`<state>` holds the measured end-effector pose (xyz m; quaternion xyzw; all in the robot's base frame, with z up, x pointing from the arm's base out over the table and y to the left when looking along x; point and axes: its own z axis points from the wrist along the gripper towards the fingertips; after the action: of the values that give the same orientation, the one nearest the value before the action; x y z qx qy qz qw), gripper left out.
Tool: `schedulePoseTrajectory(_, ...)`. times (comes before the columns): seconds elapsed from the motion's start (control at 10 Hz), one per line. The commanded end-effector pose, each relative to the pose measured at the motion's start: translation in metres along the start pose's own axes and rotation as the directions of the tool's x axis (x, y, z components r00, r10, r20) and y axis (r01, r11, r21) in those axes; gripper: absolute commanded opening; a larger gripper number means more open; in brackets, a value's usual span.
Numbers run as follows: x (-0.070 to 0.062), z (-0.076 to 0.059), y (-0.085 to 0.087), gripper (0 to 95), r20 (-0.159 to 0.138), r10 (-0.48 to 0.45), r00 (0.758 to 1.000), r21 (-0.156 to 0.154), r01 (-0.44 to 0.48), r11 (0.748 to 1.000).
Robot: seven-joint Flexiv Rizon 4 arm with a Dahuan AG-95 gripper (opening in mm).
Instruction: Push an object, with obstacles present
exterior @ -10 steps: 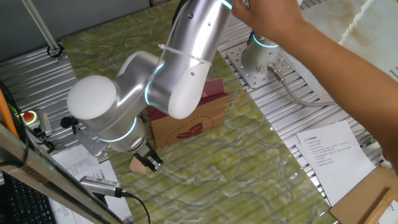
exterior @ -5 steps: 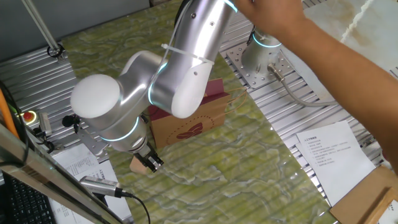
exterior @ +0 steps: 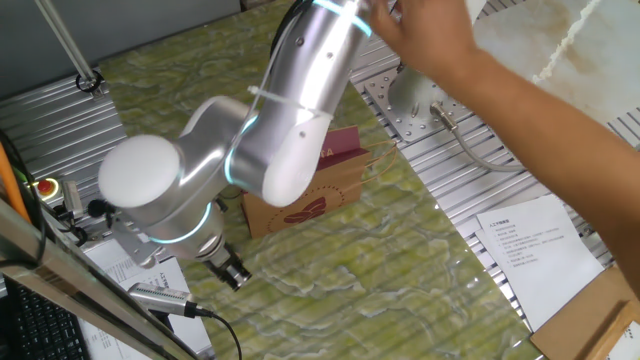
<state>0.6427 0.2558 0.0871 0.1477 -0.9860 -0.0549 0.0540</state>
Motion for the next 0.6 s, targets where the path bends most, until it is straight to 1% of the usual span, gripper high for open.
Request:
schedulePoseTrajectory(0.1, -0.0026, 0.0034, -0.0007, 0.0, 0.006, -0.005, 1.000, -0.008, 0.005, 1.000)
schedulePoseTrajectory(0.3, -0.0058, 0.0086, 0.0021, 0.0, 0.006, 0.001, 1.000, -0.008, -0.001, 1.000)
schedulePoseTrajectory(0.6, -0.0063, 0.0084, 0.0027, 0.0, 0.004, 0.006, 1.000, -0.011, -0.005, 1.000)
